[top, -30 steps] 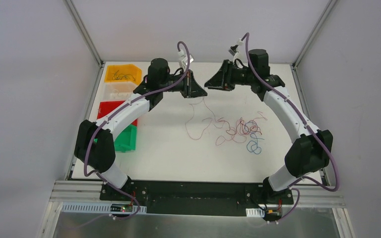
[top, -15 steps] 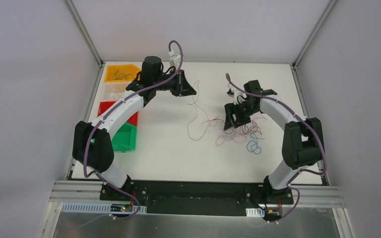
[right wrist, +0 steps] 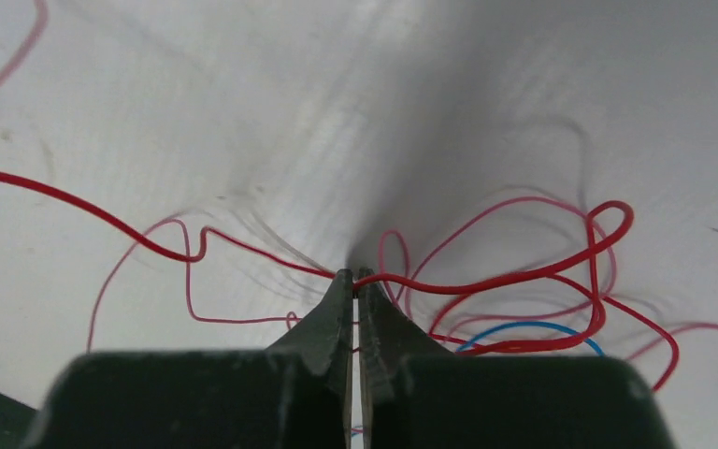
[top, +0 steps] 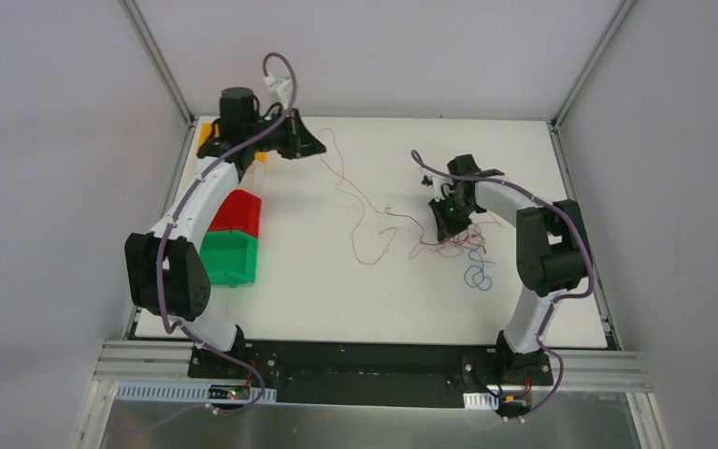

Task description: Untangle the cables

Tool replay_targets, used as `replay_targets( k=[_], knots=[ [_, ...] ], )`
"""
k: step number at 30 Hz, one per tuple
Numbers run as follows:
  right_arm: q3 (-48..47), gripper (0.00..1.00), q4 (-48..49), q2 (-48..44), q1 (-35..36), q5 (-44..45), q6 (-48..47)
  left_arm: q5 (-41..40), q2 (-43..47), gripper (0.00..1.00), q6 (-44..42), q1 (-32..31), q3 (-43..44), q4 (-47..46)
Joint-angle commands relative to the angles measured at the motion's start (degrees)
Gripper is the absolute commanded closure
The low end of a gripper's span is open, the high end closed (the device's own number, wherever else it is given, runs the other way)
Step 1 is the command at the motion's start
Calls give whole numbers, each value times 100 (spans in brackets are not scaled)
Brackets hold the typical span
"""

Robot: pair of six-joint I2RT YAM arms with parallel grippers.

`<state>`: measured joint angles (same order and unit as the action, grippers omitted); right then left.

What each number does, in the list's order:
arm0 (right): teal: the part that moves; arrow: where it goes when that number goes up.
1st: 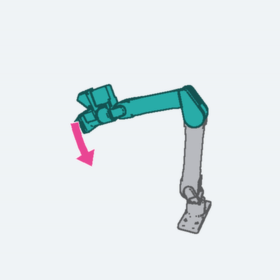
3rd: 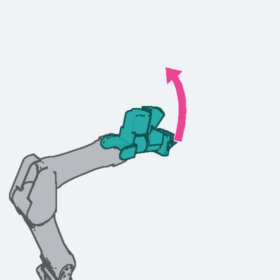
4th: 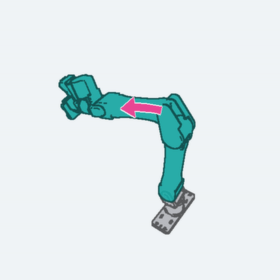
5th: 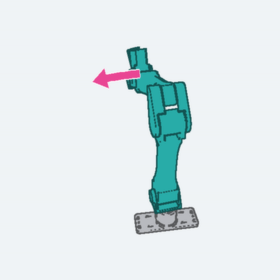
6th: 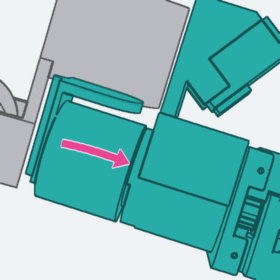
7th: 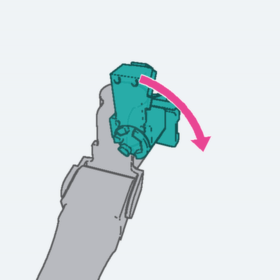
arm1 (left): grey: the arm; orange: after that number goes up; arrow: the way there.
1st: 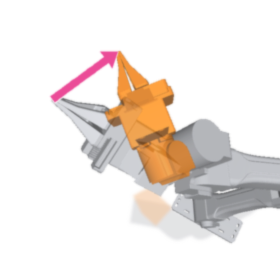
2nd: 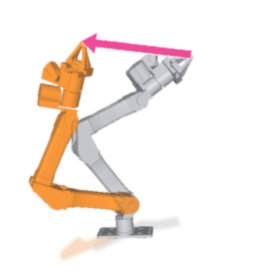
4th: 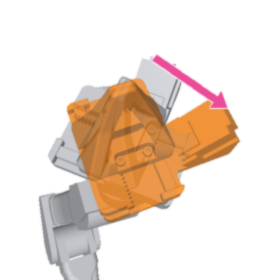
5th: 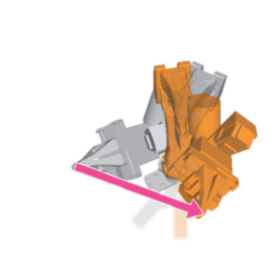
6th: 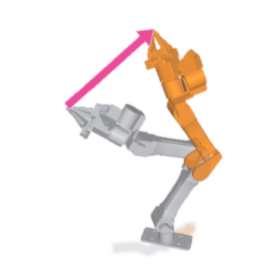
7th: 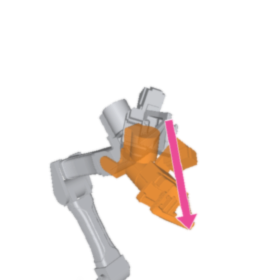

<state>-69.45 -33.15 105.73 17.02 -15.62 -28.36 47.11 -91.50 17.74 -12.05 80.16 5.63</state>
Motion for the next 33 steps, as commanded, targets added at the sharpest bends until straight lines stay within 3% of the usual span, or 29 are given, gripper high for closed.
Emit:
replay_targets(
  k=[1, 6, 14, 18, 27, 29, 33],
  knots=[
    [26, 100, -591, -184, -412, 599, -576, 208, 228, 100, -571, 918, 568, 454],
    [203, 100, -899, -255, -576, 846, -910, 188, 194, 100, -1058, 1387, 672, 902],
    [-266, 98, -1484, -210, -617, 319, -706, 665, 93, 100, -1060, 1232, 250, 953],
    [-623, 92, -1681, -180, -618, 19, -473, 636, 62, 100, -1346, 787, -152, 1153],
    [-1267, 82, -2090, -256, -620, -596, -194, -697, -666, 100, -2430, -63, -681, 1875],
    [-1375, 80, -2171, -277, -621, -616, -173, -1068, -805, 91, -2664, -80, -731, 2056],
    [-1485, 75, -2327, -299, -626, -706, -187, -1541, -952, 54, -3004, -71, -622, 2358]
  ],
)
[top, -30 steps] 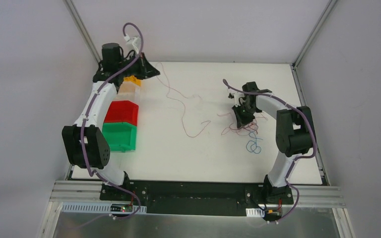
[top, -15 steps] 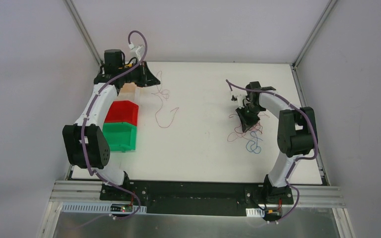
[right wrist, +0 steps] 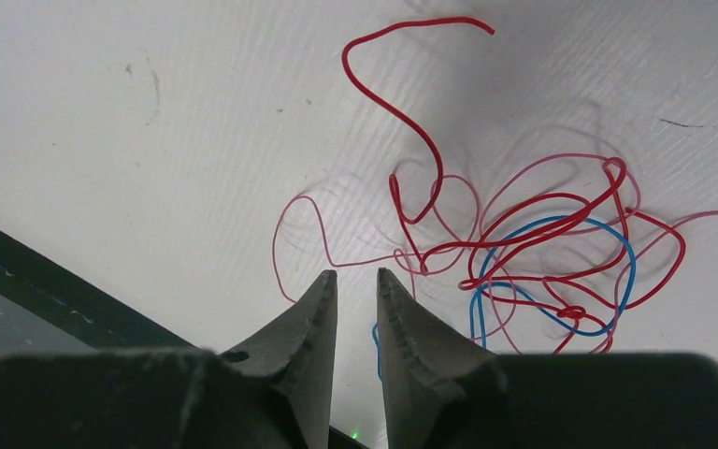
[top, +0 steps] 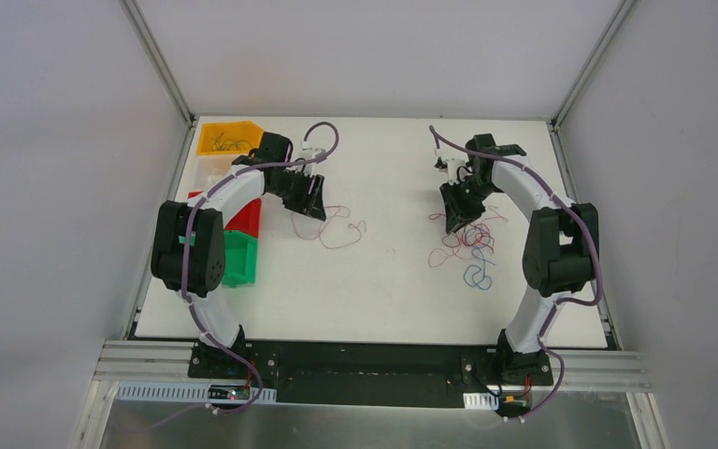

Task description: Untangle the cables

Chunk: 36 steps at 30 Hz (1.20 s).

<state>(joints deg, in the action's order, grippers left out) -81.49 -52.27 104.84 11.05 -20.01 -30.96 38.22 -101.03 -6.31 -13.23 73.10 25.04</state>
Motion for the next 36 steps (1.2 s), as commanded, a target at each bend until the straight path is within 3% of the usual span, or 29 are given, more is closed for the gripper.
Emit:
replay_targets(
  k=[1, 7, 14, 20, 23, 26, 31, 36],
  knots=[
    [-300, 74, -435, -202, -24, -279, 73, -720, -16, 47, -628, 53, 120, 449],
    [-400, 71, -486, -107, -31, -302, 109, -612, -96, 18, -733, 25, 201, 485],
    [-420, 70, -484, -15, -32, -275, 134, -492, -487, 21, -875, -224, 508, 469],
    [-512, 45, -428, 131, -26, -337, 328, -528, -1112, 29, -737, -533, 972, 364],
    [-540, 41, -415, 142, -17, -328, 345, -614, -1364, 33, -727, -752, 1170, 349],
    [-528, 40, -422, 140, -24, -360, 355, -835, -1554, 48, -725, -1002, 1223, 335],
    [-463, 40, -437, 22, -28, -353, 340, -1165, -1203, 100, -581, -1037, 1094, 480],
    [-258, 40, -415, -227, -12, -501, 302, -401, 112, 100, -1173, -1018, 982, 1610]
  ],
)
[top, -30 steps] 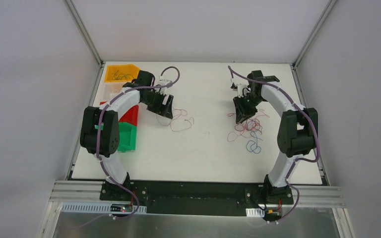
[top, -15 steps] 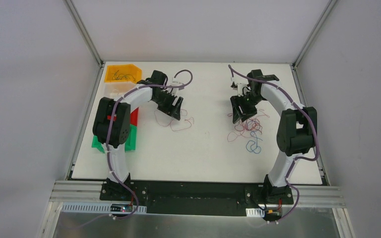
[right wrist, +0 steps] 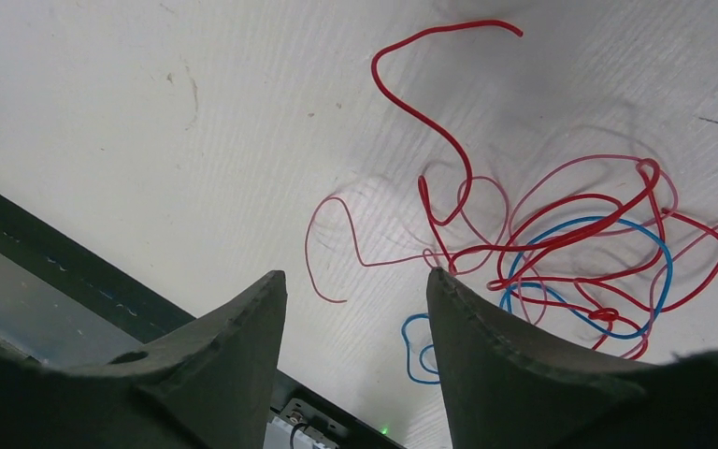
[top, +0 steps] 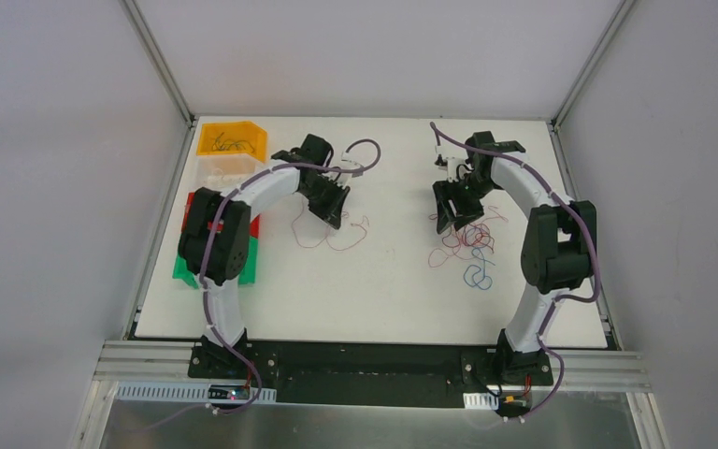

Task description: Untangle the cables

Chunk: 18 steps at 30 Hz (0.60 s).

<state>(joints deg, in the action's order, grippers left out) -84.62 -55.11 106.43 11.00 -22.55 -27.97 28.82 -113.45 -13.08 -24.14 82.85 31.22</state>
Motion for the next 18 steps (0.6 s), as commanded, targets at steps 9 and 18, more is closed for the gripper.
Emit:
replay_targets(
  k=[9, 18],
  knots=[
    [437, 40, -98, -769, 43, -305, -49, 1803, 3204, 100, -3515, 1691, -519, 4506],
    [584, 40, -122, -923, 121, -267, -76, 1679, 2388, 100, -5000, 3985, -48, 6023]
  ],
)
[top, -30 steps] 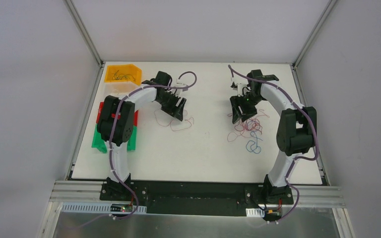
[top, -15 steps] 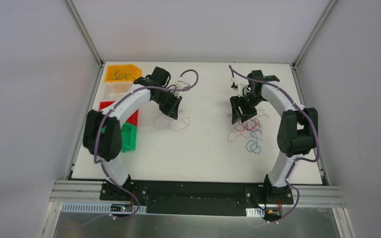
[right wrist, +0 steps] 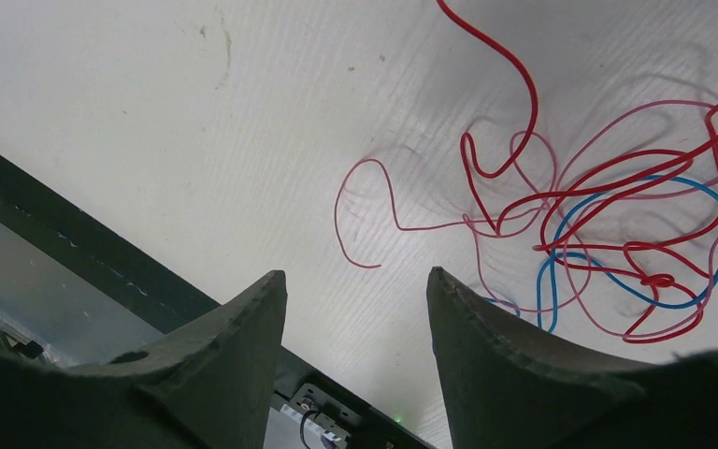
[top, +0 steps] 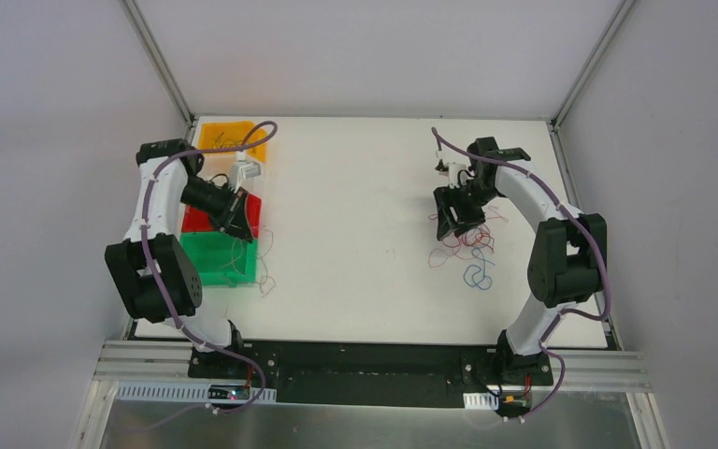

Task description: Untangle the cables

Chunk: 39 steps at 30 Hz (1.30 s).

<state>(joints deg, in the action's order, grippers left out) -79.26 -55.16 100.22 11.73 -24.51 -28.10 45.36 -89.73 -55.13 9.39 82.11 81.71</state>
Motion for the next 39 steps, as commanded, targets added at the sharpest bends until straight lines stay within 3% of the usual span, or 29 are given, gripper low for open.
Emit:
replay_targets(
  k=[1, 6, 12, 16, 22, 27, 32, 39],
  knots=[
    [55, 40, -118, -316, 57, -58, -66, -121, -7, 100, -740, 808, 29, 783],
    [93, 40, -135, -352, 78, -28, -89, -503, -243, 100, -647, 1473, 410, 230],
    [36, 40, -151, -312, 74, -3, -91, -42, -319, 100, -323, 1510, 1138, 307],
    [-13, 40, -184, -259, 80, -5, -108, 893, -319, 100, 106, 1035, 1797, 938],
    [-113, 40, -206, -166, 88, -44, -100, 1028, 23, 100, 558, 231, 1490, 674],
    [-92, 40, -197, -143, 100, -103, -90, 650, 24, 100, 494, 226, 1172, 190],
    [-51, 40, -175, -153, 124, -111, -87, -554, -181, 100, -89, 301, 542, -243],
    [58, 40, -188, -250, 124, -75, -103, -1215, -437, 100, -880, 1175, 351, -444]
  ],
)
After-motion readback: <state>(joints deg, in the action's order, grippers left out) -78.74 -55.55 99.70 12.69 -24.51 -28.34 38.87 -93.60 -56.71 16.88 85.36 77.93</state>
